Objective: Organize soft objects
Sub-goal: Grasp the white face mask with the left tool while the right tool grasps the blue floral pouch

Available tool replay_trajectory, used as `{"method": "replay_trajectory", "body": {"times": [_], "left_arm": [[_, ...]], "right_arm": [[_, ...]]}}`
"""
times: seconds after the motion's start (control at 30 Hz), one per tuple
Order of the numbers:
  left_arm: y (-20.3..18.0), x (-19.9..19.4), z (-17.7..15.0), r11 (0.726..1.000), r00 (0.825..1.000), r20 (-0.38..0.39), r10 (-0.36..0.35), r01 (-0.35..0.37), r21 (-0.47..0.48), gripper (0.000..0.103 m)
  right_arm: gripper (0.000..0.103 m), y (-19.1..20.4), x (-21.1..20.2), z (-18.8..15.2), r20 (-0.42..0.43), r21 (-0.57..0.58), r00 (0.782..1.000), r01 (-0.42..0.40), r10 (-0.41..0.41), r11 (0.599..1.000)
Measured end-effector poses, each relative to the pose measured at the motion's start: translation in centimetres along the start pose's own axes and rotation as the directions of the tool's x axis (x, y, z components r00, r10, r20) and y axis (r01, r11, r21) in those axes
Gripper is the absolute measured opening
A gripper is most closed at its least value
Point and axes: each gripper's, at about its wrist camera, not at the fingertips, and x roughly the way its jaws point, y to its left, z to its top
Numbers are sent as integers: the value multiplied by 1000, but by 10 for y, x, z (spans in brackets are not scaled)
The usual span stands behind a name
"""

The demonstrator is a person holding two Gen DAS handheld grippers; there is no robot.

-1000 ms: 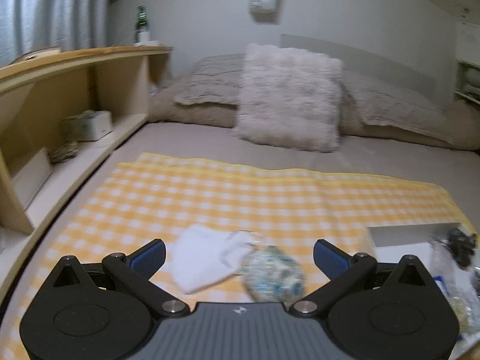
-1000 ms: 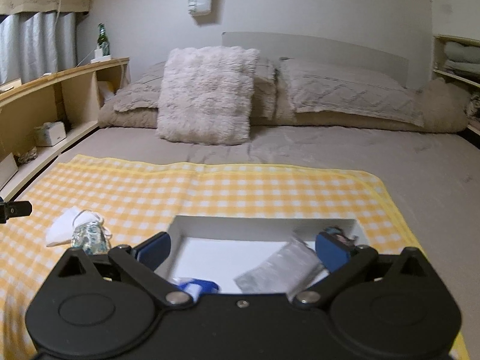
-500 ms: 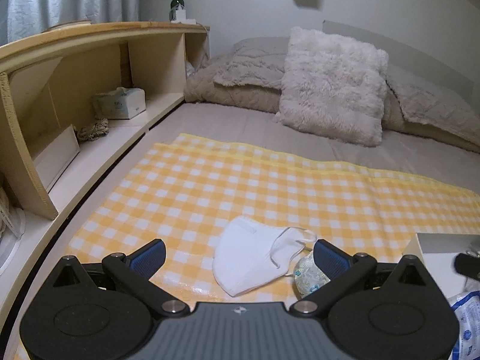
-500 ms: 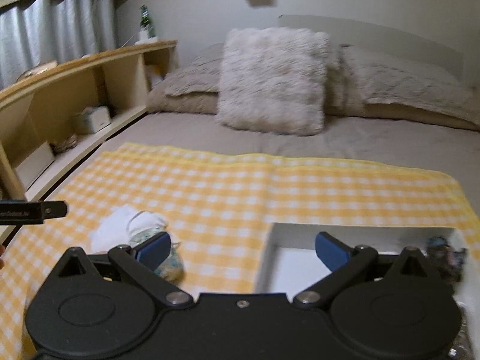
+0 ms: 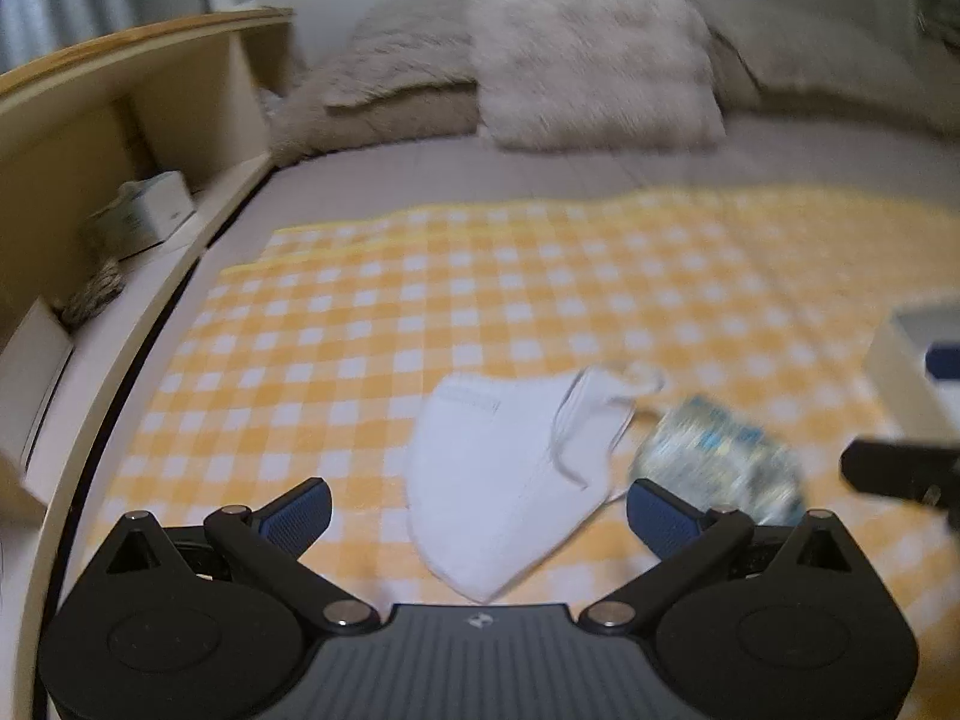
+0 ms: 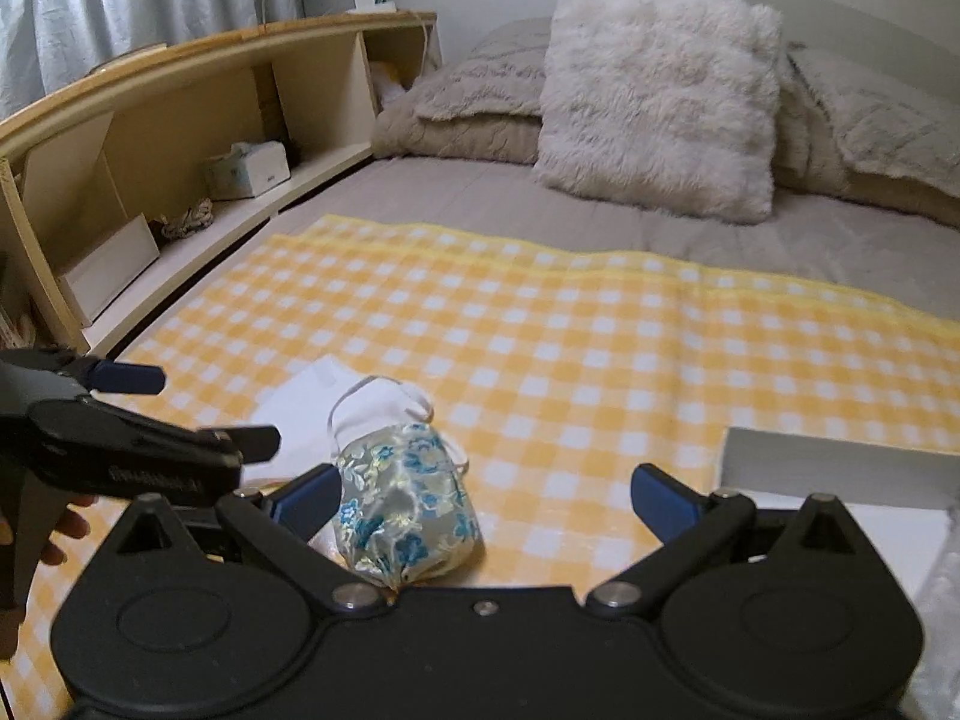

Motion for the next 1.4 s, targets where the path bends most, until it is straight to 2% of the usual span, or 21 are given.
{"method": "replay_trajectory", "body": {"times": [0.07, 0.13, 0.23, 0.4, 0.53, 0.63, 0.7, 0.77, 0.83, 0.93, 1.0, 1.13, 1.2, 1.3, 1.4], "left_arm": [[4, 14, -1, 1000, 1000, -27, -3, 4, 21, 103], [14, 26, -2, 1000, 999, -47, -25, 24, -12, 103], [29, 38, -1, 995, 998, -37, -52, 48, -87, 103], [42, 54, 5, 978, 996, -5, -94, 92, -189, 103], [33, 71, 9, 973, 992, -18, -125, 119, -196, 103], [20, 84, 10, 980, 991, -55, -123, 113, -162, 103], [4, 90, 10, 995, 994, -82, -66, 60, -75, 103], [-3, 91, 10, 997, 994, -81, -67, 63, -46, 103], [-8, 91, 11, 997, 994, -91, -68, 65, -41, 101], [-11, 89, 12, 996, 992, -85, -89, 87, -32, 88], [-12, 85, 12, 994, 992, -77, -104, 102, -31, 70], [-19, 77, 11, 991, 989, -69, -133, 133, -16, 47], [-20, 74, 11, 989, 987, -72, -146, 145, -19, 29], [-19, 72, 13, 987, 984, -77, -159, 155, -45, 21], [-19, 68, 13, 985, 983, -80, -164, 160, -57, 20]], "right_arm": [[103, -1, 11, -1, -15, 6, 1000, -5, 5, 1000], [103, -1, 22, -1, -29, 17, 999, -17, 17, 1000], [103, 1, 39, -3, -49, 19, 998, -44, 45, 999], [103, 14, 66, -6, -94, -51, 994, -63, 58, 997], [101, 21, 79, -9, -123, -86, 989, -87, 76, 992], [91, 22, 83, -13, -149, -87, 985, -102, 88, 991], [86, 20, 84, -14, -164, -72, 981, -121, 108, 990], [78, 18, 85, -16, -182, -67, 976, -132, 118, 989], [64, 16, 84, -17, -191, -66, 973, -147, 132, 987], [53, 14, 81, -17, -196, -72, 971, -152, 136, 986], [50, 15, 79, -16, -198, -86, 972, -148, 129, 985], [46, 19, 76, -16, -200, -109, 973, -135, 111, 985], [44, 20, 73, -16, -202, -114, 973, -134, 109, 984], [40, 21, 69, -15, -200, -118, 974, -129, 103, 985], [38, 21, 62, -14, -191, -123, 977, -119, 94, 985]]}}
